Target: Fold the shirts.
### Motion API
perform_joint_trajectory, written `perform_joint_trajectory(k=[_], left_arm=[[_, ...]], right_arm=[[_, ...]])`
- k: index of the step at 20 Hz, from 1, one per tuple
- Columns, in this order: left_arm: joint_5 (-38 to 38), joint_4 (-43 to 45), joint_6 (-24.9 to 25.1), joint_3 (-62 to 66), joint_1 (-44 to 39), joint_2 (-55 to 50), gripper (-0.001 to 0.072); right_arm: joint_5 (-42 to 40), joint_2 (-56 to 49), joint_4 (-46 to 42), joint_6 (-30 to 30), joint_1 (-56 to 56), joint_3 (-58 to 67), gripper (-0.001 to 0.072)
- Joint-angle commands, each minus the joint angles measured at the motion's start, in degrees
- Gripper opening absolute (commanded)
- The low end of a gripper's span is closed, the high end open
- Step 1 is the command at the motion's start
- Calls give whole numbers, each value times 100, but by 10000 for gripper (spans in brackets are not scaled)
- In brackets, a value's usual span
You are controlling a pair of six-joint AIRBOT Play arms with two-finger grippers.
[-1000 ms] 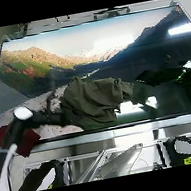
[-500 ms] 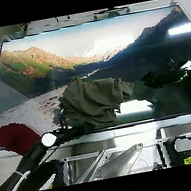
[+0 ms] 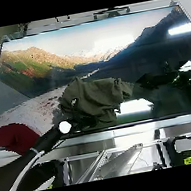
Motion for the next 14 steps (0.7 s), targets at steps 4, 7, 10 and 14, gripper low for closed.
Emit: perform_joint_trajectory(k=[4, 7, 10, 14], left_arm=[[-457, 9, 380, 684, -57, -223, 71], [-649, 11, 382, 684, 177, 264, 62], [-765, 7, 448, 684, 599, 1067, 62], [-1451, -48, 444, 929, 1757, 2608, 62]], right_arm=[[-195, -560, 59, -7, 638, 72, 435], [-133, -660, 247, -11, 846, 278, 236], [205, -625, 372, -4, 909, 664, 18], [739, -20, 273, 343, 601, 1432, 17]])
